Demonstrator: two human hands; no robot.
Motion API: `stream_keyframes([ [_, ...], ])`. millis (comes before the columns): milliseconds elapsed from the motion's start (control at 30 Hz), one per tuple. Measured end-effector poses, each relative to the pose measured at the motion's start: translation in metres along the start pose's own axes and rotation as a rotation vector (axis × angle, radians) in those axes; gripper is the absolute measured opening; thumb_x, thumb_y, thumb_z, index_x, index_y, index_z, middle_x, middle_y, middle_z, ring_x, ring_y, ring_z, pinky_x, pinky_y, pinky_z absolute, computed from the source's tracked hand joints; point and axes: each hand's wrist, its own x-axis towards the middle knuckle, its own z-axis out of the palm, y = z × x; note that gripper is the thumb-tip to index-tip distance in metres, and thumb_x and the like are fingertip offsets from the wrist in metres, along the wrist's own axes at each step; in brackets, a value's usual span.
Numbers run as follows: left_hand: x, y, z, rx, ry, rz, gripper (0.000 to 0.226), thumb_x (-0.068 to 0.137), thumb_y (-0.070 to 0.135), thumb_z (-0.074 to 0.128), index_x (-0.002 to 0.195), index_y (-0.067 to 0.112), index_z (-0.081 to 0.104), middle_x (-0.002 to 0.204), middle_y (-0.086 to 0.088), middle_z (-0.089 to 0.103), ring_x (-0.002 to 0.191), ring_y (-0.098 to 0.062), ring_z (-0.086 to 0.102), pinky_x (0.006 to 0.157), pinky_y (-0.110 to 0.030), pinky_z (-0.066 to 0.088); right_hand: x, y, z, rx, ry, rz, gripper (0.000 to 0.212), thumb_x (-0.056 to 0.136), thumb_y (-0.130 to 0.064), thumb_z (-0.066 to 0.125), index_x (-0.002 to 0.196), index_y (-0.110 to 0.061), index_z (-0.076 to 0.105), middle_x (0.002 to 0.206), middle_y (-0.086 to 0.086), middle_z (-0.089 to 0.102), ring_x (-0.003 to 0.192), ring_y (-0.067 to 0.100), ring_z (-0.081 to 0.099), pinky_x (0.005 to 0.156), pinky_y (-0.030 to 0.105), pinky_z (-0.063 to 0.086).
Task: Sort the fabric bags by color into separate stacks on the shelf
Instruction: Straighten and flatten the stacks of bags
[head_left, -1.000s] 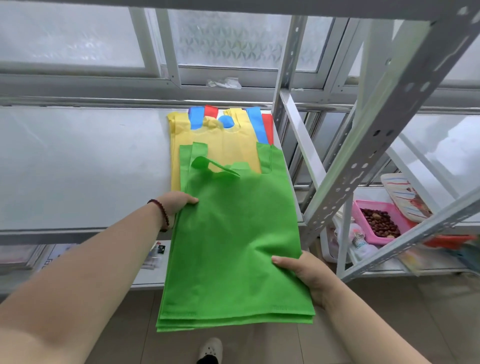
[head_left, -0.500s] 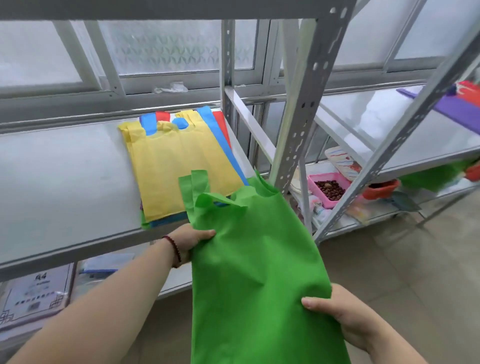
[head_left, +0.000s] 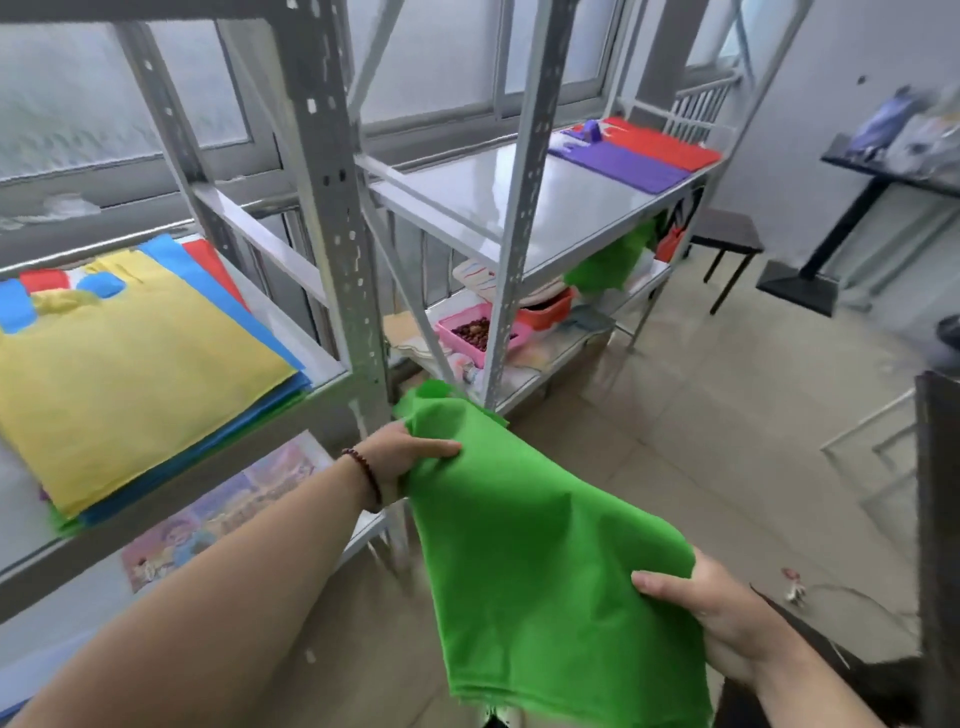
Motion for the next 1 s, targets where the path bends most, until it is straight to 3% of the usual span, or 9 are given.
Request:
stream_keyframes([
  [200,0.042,0.029,0.072,0.082,-0.095,-0.001,0.018,0.084,-0.006,0.059,0.095,0.007,0.063,0.080,-0.008,0.073,0.066,-0.021,0.071,0.068,-0.038,0.059,-0.019,-0.027,-0.050,0.055,0.120,-0.065,0.103,0.023,-0.014,0.097,0.116,0.000,0.055,0.106,0.029,0.067,0.089,0.041,0.069,0.065,0.043,0.059],
  [333,0.080,0.064,0.112,0.153,-0.098,0.012,0.032,0.081,-0.001,0.064,0.111,0.006,0.058,0.100,-0.012,0.067,0.086,-0.028,0.066,0.080,-0.043,0.057,-0.010,-0.059,-0.083,0.062,0.148,-0.119,0.086,0.036,-0.008,0.091,0.113,-0.002,0.055,0.101,0.026,0.070,0.084,0.039,0.070,0.063,0.041,0.059],
  [433,0.113,0.093,0.144,0.163,-0.106,0.017,0.024,0.082,-0.003,0.061,0.102,0.010,0.058,0.097,-0.011,0.066,0.085,-0.026,0.065,0.067,-0.037,0.059,0.004,-0.088,-0.117,0.078,0.154,-0.157,0.071,0.052,0.000,0.080,0.118,-0.004,0.053,0.104,0.026,0.069,0.088,0.039,0.070,0.065,0.042,0.059],
  [533,0.153,0.120,0.176,0.189,-0.112,0.059,0.023,0.082,-0.005,0.060,0.097,0.012,0.059,0.093,-0.009,0.067,0.079,-0.024,0.067,0.064,-0.036,0.059,0.023,-0.124,-0.158,0.051,0.170,-0.195,0.078,0.050,-0.005,0.089,0.119,-0.006,0.052,0.105,0.023,0.070,0.090,0.037,0.070,0.065,0.040,0.059],
  [700,0.220,0.154,0.220,0.168,-0.103,0.160,0.028,0.081,-0.011,0.060,0.101,0.008,0.060,0.086,-0.010,0.070,0.063,-0.018,0.071,0.058,-0.033,0.060,0.058,-0.187,-0.225,-0.059,0.151,-0.239,0.104,0.028,-0.020,0.097,0.122,-0.010,0.052,0.108,0.020,0.070,0.098,0.038,0.068,0.072,0.041,0.059],
  [833,0.267,0.174,0.241,0.144,-0.100,0.177,0.032,0.080,-0.008,0.062,0.108,0.008,0.059,0.095,-0.011,0.069,0.068,-0.019,0.072,0.064,-0.034,0.060,0.084,-0.232,-0.262,-0.055,0.103,-0.237,0.070,0.056,-0.001,0.085,0.117,-0.010,0.054,0.103,0.017,0.072,0.091,0.032,0.071,0.067,0.037,0.059],
  [1000,0.321,0.208,0.251,0.142,-0.033,0.161,0.023,0.083,-0.010,0.058,0.094,0.010,0.062,0.071,-0.003,0.074,0.059,-0.016,0.071,0.058,-0.032,0.060,0.136,-0.283,-0.297,-0.127,0.044,-0.229,0.091,0.033,-0.016,0.095,0.114,-0.014,0.055,0.098,0.012,0.074,0.089,0.028,0.072,0.064,0.032,0.059],
])
